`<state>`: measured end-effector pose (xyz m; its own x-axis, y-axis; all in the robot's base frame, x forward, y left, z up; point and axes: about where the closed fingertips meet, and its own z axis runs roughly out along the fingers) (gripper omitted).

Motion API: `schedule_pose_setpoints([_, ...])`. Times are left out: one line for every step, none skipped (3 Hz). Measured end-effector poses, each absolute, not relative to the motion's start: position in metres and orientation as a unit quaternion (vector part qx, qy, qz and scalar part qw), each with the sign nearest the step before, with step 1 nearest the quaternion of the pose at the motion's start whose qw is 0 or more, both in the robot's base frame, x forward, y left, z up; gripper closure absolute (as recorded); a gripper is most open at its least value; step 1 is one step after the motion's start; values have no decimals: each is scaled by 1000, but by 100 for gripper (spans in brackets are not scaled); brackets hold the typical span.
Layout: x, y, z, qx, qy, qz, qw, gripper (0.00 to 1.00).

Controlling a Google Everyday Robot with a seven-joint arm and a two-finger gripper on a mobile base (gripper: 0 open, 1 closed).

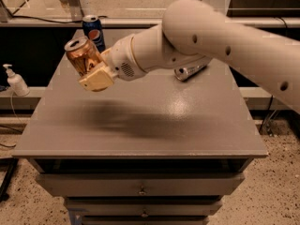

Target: Knock orange can over

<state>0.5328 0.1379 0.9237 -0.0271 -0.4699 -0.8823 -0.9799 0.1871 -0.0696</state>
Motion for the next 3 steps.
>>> schedule_pose_setpoints([533,129,936,-608,658,258,362,100])
schedule_pose_setpoints([530,117,920,-662,665,197,283,100])
schedule_pose_setpoints([521,96,891,-706,670,132,188,100])
